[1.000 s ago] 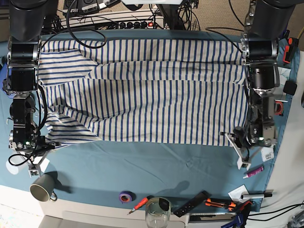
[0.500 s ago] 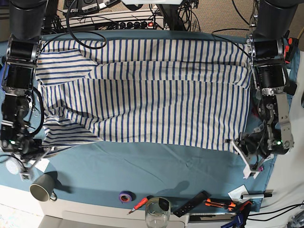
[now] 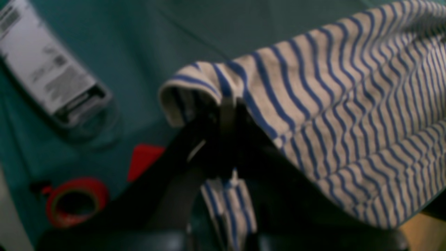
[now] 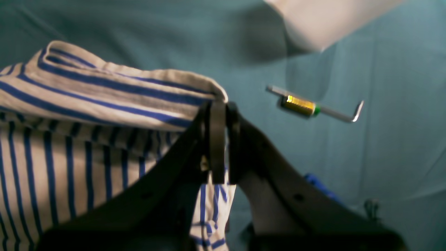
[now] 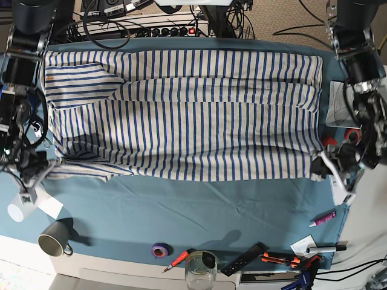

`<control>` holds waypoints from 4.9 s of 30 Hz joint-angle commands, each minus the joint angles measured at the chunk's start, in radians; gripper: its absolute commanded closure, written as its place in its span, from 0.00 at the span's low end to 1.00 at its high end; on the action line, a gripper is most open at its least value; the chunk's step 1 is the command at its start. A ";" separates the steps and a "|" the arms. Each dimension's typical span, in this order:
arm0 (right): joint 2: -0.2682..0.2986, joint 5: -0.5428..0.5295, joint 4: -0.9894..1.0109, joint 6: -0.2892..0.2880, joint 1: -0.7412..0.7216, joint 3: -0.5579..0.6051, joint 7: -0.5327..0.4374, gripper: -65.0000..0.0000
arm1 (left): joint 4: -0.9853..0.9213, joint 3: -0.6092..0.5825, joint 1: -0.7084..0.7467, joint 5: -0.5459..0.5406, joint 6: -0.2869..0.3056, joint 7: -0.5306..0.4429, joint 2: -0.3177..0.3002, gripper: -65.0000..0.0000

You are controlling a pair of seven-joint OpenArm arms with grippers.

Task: Fold the T-shirt properly
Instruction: 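Lift both hem corners and fold the hem over toward the collar, then lower the folded hem onto the shirt and release both grippers, then grasp the shirt end near the right gripper and tuck it inward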

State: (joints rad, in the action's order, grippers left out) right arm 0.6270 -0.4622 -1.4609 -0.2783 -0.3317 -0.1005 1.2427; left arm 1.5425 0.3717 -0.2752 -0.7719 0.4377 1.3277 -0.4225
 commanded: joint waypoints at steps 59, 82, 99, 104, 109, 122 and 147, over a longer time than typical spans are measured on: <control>0.030 -0.184 -0.144 -0.084 0.478 -0.451 0.046 1.00 | 0.378 0.188 0.527 -0.097 0.035 0.007 -0.026 1.00; -0.026 -0.148 -0.326 -0.288 0.472 -0.406 -0.050 0.72 | 0.378 0.188 0.528 -0.104 0.035 0.007 -0.026 1.00; -0.040 0.123 -0.290 -0.174 0.434 -0.087 -0.096 0.71 | 0.378 0.188 0.527 -0.105 0.035 0.007 -0.026 1.00; -0.040 0.123 -0.209 -0.173 0.434 -0.083 -0.119 0.71 | 0.378 0.188 0.527 -0.105 0.035 0.007 -0.026 1.00; -0.040 0.123 -0.191 -0.172 0.431 -0.083 -0.135 0.81 | 0.378 0.188 0.527 -0.105 0.035 0.007 -0.026 1.00; -0.040 0.123 -0.359 -0.121 0.429 -0.084 -0.024 1.00 | 0.378 0.188 0.526 -0.104 0.035 -0.005 -0.026 1.00; -0.040 -0.072 -0.512 -0.174 0.634 -0.484 0.026 1.00 | 0.378 0.188 0.527 -0.104 0.035 -0.013 -0.026 1.00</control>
State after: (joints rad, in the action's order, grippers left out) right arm 0.5648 -0.5415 -1.9575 -0.4534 0.3080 -0.5732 1.2823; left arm 1.9038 0.5510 0.2569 -0.8619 0.4717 1.3308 -0.4297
